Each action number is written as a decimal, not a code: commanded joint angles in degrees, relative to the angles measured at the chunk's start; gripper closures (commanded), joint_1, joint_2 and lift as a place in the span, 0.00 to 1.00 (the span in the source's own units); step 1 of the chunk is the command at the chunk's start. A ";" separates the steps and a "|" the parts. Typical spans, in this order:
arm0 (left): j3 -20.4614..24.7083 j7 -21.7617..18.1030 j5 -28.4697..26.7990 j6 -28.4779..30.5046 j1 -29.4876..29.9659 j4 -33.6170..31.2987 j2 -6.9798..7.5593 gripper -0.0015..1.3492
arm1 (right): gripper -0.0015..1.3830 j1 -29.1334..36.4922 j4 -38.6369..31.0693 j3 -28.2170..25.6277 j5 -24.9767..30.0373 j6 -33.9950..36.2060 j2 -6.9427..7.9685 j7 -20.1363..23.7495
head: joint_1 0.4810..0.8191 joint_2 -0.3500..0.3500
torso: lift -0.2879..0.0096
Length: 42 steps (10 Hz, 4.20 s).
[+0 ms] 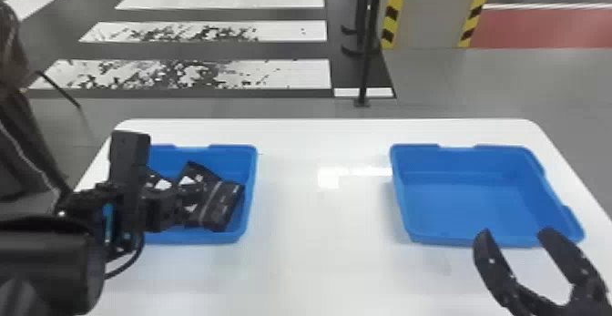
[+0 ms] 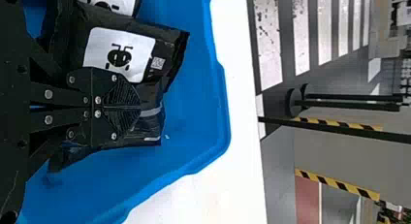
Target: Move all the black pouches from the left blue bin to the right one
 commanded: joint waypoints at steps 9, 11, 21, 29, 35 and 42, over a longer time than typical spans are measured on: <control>0.91 2.10 4.70 12.90 0.84 -6.56 0.18 0.11 | 0.13 -0.13 0.15 0.11 -0.23 0.56 0.05 0.06 | 0.63 0.53 | 0.50; -1.61 2.89 2.87 18.25 -3.80 -2.62 0.44 0.11 | 0.13 -0.27 0.43 0.23 -0.46 0.70 0.05 0.06 | 0.63 0.53 | 0.50; -6.40 2.72 4.70 15.86 -12.94 17.07 0.71 0.69 | 0.13 -0.69 1.28 0.23 -1.03 0.70 0.05 0.06 | 0.63 0.50 | 0.50; -2.41 0.69 3.79 14.59 0.56 -4.17 0.44 0.90 | 0.13 -0.27 0.29 0.57 -1.94 0.84 0.05 0.41 | 0.63 0.51 | 0.50; -6.29 -0.54 12.70 8.40 10.26 -19.21 0.53 0.90 | 0.13 -9.13 -1.96 6.85 -14.28 25.59 -3.08 9.90 | 0.63 0.51 | 0.50; -18.17 -0.54 21.50 7.70 7.45 -19.21 1.76 0.90 | 0.13 -17.84 2.54 12.34 -21.14 32.34 -5.98 10.25 | 0.63 0.45 | 0.50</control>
